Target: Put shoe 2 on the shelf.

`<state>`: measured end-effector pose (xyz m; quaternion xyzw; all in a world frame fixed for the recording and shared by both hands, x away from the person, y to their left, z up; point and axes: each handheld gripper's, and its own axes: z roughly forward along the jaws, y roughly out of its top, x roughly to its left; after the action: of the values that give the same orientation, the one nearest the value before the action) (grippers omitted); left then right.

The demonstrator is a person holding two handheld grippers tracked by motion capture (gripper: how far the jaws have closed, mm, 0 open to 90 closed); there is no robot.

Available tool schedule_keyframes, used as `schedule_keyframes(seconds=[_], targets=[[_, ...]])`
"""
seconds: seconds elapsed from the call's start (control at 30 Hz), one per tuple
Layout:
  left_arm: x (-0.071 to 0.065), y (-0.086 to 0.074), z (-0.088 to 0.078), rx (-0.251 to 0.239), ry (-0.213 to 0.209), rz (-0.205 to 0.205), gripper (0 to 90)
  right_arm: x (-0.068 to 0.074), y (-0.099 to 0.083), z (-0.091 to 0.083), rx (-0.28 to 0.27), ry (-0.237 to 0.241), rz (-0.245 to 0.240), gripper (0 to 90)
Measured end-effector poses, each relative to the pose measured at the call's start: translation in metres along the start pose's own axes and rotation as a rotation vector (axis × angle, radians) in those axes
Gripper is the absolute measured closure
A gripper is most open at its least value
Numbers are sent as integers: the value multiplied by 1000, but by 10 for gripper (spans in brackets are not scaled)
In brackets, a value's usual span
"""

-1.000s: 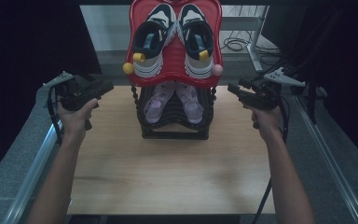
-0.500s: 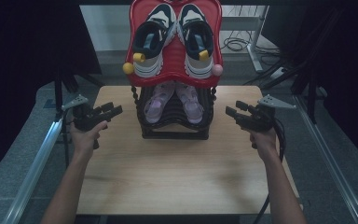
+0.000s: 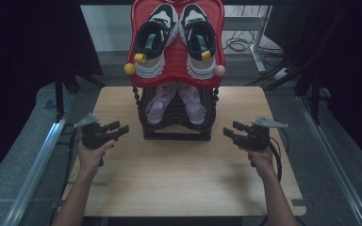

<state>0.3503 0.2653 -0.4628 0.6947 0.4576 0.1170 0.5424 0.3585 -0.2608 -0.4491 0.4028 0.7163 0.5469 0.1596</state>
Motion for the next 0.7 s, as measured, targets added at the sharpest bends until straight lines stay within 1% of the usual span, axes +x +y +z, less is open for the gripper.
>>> schedule_keyframes(seconds=[0.07, 0.17, 0.2, 0.3, 0.37, 0.4, 0.43, 0.5, 0.53, 0.6, 0.63, 0.67, 0.7], targets=[[0, -7, 2, 22, 8, 4, 431, 1, -8, 2, 24, -1, -4, 418], [0, -18, 5, 53, 2, 3, 431, 3, -20, 7, 55, 1, -9, 418], [0, -23, 6, 69, 9, 8, 431, 3, -23, 8, 63, 1, -10, 418], [-1, -33, 10, 99, 4, 11, 431, 4, -36, 13, 86, 9, 8, 418], [-1, -40, 13, 123, 11, 27, 431, 5, -45, 18, 103, 8, 17, 418], [-1, -45, 15, 135, 4, 26, 430, 5, -48, 20, 110, 9, 20, 418], [-1, -47, 16, 140, 2, 23, 430, 6, -52, 23, 121, 11, 20, 418], [0, -51, 18, 154, 5, 24, 430, 6, -57, 26, 140, 12, 25, 417], [1, -53, 19, 168, 6, 25, 430, 6, -58, 27, 140, 12, 26, 418], [1, -56, 20, 178, 17, 33, 430, 7, -64, 29, 160, 11, 43, 418], [1, -57, 21, 180, 16, 31, 430, 6, -66, 30, 169, 7, 46, 418], [2, -58, 22, 184, 11, 26, 430, 6, -68, 31, 180, 4, 45, 417], [2, -59, 22, 188, 13, 28, 430, 6, -69, 32, 203, -5, 31, 414]])
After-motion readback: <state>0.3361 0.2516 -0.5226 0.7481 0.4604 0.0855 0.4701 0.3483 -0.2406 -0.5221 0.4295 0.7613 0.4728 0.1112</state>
